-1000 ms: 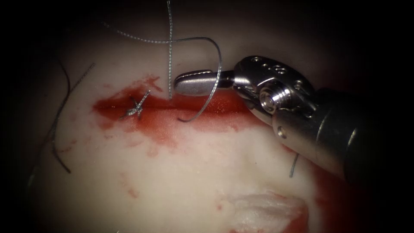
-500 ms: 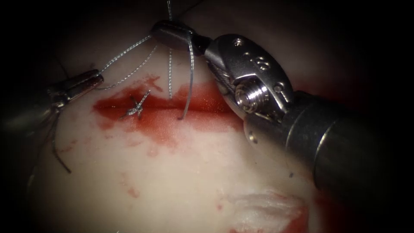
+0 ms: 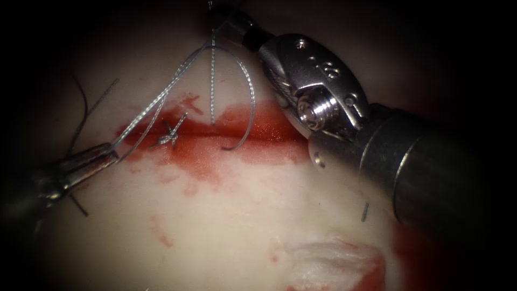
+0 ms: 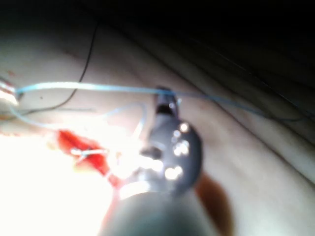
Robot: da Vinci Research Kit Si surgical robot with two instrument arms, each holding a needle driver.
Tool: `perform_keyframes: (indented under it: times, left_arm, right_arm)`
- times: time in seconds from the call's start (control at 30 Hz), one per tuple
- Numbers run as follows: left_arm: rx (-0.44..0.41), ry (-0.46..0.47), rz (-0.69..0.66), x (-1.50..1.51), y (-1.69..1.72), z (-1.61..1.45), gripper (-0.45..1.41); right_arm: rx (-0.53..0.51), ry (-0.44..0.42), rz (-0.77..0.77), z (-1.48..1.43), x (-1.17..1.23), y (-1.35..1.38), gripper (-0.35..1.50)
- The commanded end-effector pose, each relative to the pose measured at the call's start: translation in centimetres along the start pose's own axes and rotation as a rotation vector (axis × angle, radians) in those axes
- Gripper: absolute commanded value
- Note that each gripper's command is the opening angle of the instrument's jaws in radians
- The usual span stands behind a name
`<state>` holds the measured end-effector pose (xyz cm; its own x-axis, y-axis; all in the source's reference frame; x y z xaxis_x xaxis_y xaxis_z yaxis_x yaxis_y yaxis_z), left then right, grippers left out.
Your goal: Wound Closure
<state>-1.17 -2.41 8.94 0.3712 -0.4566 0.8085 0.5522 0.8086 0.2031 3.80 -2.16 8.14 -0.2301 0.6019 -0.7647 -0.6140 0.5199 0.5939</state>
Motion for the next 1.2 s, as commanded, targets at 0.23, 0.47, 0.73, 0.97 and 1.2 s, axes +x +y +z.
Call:
perform_keyframes:
  times: [0.23, 0.47, 0.73, 0.97, 1.2]
  left_arm:
    - [-0.021, 0.013, -0.013, -0.02, 0.2, 0.07, -0.45]
    - [-0.115, -0.022, -0.044, -0.18, 0.63, 0.09, -0.45]
    - [-0.157, -0.041, -0.044, -0.1, 0.91, 0.19, -0.45]
    - [-0.177, -0.035, -0.023, 0.08, 0.91, 0.37, -0.45]
    - [-0.17, -0.027, -0.028, 0.11, 0.83, 0.31, -0.45]
  right_arm:
    - [0.056, -0.137, -0.022, 0.09, -0.1, 0.06, -0.35]
    - [0.428, -0.379, -0.055, -0.03, -0.35, 0.28, -0.35]
    - [0.619, -0.386, -0.073, -0.03, -0.37, 0.15, -0.35]
    - [0.673, -0.224, 0.184, 0.04, -0.25, -0.18, -0.35]
    - [0.294, -0.084, 0.13, 0.11, -0.15, -0.41, -0.35]
